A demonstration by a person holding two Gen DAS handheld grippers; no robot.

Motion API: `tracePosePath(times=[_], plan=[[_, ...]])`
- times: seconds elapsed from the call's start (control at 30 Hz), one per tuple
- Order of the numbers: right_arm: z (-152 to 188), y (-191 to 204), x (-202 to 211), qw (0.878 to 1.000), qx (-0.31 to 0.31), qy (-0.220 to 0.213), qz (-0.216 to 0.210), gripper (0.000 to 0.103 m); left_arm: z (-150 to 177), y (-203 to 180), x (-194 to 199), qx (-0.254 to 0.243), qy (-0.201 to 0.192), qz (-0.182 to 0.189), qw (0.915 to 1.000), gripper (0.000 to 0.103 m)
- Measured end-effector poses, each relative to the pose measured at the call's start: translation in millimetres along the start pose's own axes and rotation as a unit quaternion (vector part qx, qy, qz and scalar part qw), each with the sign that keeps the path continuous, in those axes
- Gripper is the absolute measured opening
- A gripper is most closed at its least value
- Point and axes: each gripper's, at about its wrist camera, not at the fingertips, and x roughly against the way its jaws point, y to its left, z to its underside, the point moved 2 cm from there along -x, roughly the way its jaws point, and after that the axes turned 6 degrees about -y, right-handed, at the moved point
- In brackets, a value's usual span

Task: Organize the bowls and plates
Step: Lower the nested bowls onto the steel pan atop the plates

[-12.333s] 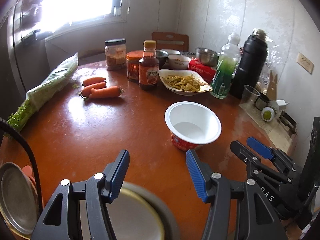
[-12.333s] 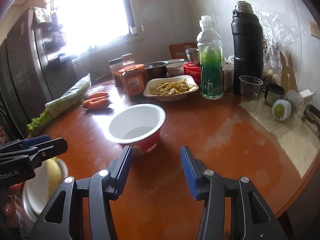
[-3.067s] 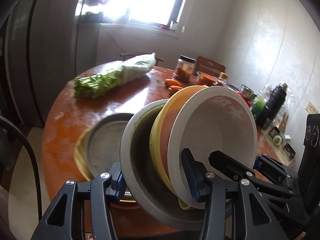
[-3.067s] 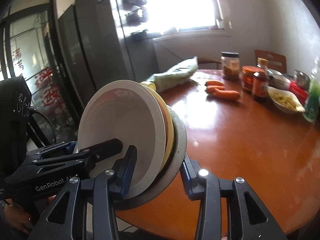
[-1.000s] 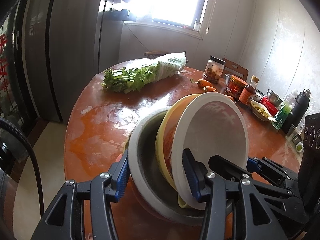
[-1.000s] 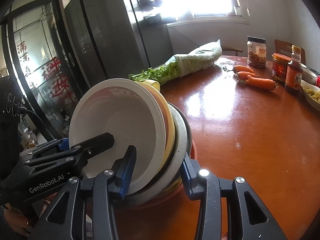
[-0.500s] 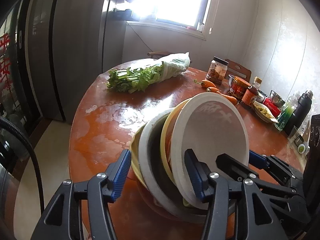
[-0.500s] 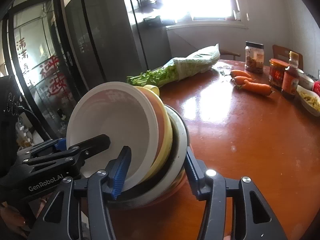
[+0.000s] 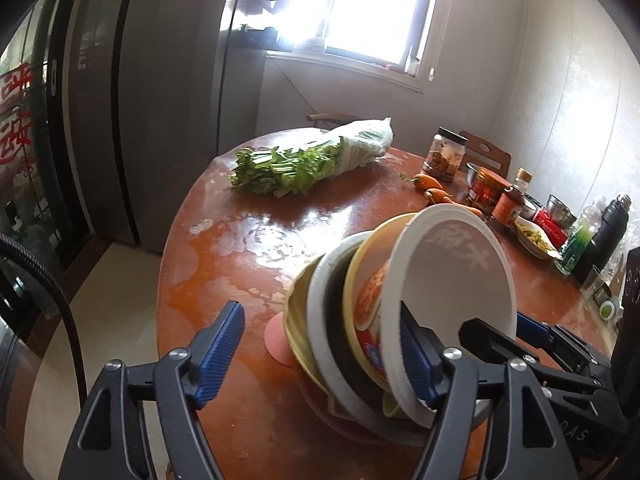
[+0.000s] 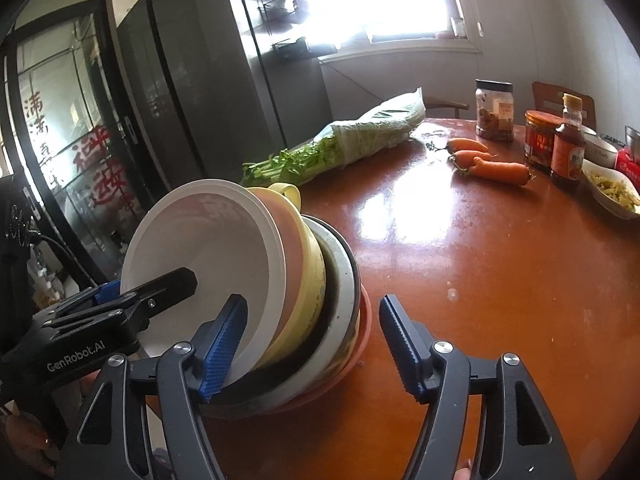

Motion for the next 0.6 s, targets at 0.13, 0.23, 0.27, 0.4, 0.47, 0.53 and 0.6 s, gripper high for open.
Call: tracePosePath(times=[0.13, 0.23, 0.27, 0.4, 0.47, 0.53, 0.6], plan=[[2.5, -2.7, -5.0, 1.000, -0.012, 0.012, -0.003, 0.074, 0.4, 3.6, -4.9, 0.002, 0.005, -0.008, 1.0000, 0.083], [5.4, -2.8, -9.9, 1.000, -0.017, 0.023, -0.005, 0.074, 1.2, 6.1, -13.7, 0.002, 0.020, -0.014, 0.9997, 0.085], [5.8, -2.5, -11.2, 1.000, -0.019, 0.025, -0.006, 0.074, 1.6, 6.6, -18.2, 0.001, 0.026, -0.015, 0.9995, 0.085], [8.2, 1.4, -15.7, 0.999, -0.017, 0.029, -0.018, 0.074, 5.3, 5.7, -30.7, 0.004, 0.047, 0.007, 0.9988, 0.086], [9.1, 2.4, -18.6, 0.999, -0.017, 0.033, -0.024, 0.074, 5.0, 5.3, -35.1, 0.006, 0.052, 0.019, 0.9984, 0.085], [9.9, 0.5, -20.2, 0.999, -0.023, 0.033, -0.032, 0.074, 5.0, 5.0, -40.3, 0.010, 0.062, 0.037, 0.9974, 0.085], [10.1, -1.8, -20.7, 0.998, -0.026, 0.032, -0.037, 0.074, 5.5, 3.1, -45.2, 0.012, 0.068, 0.049, 0.9964, 0.085]])
